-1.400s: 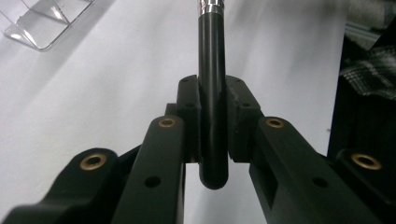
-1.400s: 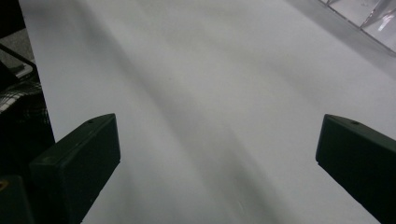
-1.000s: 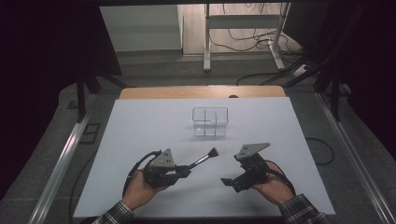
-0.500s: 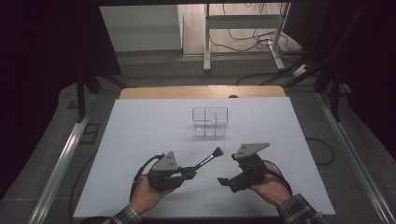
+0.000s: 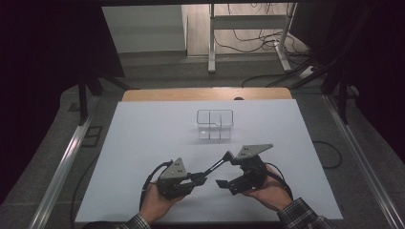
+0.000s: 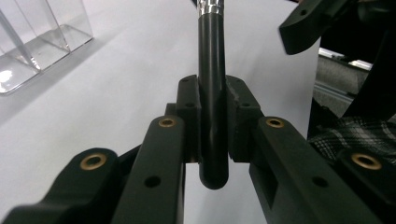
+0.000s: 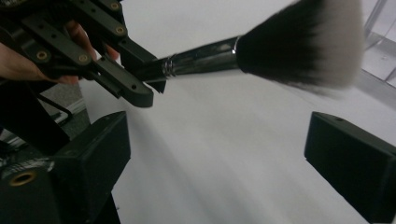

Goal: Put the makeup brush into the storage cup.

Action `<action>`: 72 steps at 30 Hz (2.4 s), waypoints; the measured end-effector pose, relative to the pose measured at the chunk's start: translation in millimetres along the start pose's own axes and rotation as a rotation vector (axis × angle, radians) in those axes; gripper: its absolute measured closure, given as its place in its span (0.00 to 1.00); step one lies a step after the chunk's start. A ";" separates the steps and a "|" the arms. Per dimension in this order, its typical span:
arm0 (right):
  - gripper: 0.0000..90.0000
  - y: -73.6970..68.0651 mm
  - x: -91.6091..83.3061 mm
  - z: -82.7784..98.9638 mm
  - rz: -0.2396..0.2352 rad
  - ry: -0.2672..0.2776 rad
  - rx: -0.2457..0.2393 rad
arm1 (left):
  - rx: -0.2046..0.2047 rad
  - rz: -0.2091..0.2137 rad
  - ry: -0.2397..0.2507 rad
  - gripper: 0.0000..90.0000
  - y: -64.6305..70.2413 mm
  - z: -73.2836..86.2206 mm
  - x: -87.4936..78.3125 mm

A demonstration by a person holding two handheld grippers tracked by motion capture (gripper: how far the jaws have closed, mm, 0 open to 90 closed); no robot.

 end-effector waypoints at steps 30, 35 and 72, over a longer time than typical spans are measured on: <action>0.84 10.8 7.1 -4.6 -0.274 0.122 0.312 | 0.044 0.051 -0.129 0.86 8.3 3.1 23.4; 0.85 8.2 8.9 -5.1 -0.235 0.082 0.276 | 0.016 0.036 -0.162 0.55 6.2 3.0 27.3; 0.84 4.8 -1.4 -3.9 -0.062 0.007 0.066 | -0.040 -0.016 -0.236 0.10 -10.1 5.7 10.5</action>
Point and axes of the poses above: each handheld gripper's, and its own axes: x roughly forward along the jaws, z roughly out of its underside, y roughly to its right, the point moved 1 cm from there along x, roughly forward along the jaws, and after that the axes turned 6 degrees about y, right-handed, at the moved point
